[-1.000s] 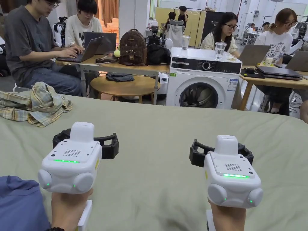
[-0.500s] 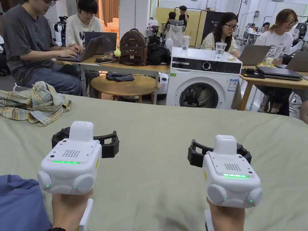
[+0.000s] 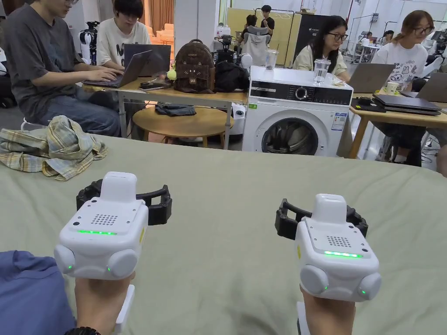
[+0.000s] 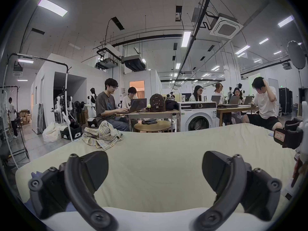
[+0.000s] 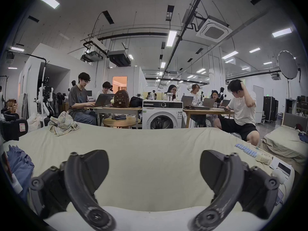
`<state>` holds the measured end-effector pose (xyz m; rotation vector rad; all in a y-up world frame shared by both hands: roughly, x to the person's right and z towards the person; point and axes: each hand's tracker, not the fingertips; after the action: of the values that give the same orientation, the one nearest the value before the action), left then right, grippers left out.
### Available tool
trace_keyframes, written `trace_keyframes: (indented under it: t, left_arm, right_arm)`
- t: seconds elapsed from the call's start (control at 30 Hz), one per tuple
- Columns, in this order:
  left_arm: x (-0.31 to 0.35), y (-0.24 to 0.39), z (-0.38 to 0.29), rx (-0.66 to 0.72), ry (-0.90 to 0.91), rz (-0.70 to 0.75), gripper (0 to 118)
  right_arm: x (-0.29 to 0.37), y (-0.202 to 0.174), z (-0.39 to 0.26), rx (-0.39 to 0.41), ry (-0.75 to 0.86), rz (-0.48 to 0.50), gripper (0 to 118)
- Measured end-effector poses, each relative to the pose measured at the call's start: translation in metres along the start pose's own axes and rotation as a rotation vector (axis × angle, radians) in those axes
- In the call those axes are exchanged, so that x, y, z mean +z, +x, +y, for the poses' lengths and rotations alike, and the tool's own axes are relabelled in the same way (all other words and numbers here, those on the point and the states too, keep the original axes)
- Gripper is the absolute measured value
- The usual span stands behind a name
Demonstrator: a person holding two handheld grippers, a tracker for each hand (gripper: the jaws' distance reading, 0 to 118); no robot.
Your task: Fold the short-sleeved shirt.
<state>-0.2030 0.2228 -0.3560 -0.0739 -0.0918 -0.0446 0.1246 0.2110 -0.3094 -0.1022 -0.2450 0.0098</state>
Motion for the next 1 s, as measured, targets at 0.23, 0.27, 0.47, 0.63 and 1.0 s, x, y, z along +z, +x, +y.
trace_keyframes:
  t: [0.23, 0.27, 0.47, 0.63, 1.0]
  left_arm:
    - [-0.001, 0.001, -0.001, -0.004, -0.017, -0.016, 24]
    - [-0.002, 0.002, -0.002, -0.021, -0.027, -0.005, 8]
    - [0.006, 0.004, -0.004, -0.025, 0.002, -0.009, 0]
    - [0.007, -0.001, -0.002, 0.002, -0.007, 0.004, 0]
    - [0.033, -0.047, 0.007, 0.014, -0.049, 0.086, 0]
  right_arm:
    - [0.002, 0.0, 0.001, -0.008, 0.018, -0.021, 18]
    - [0.002, 0.0, 0.001, -0.008, 0.022, -0.043, 9]
    - [0.01, 0.006, 0.006, -0.045, 0.014, -0.007, 0]
    - [0.008, 0.013, 0.007, -0.072, -0.01, 0.005, 0]
    - [0.013, -0.044, 0.017, 0.005, 0.009, 0.135, 0]
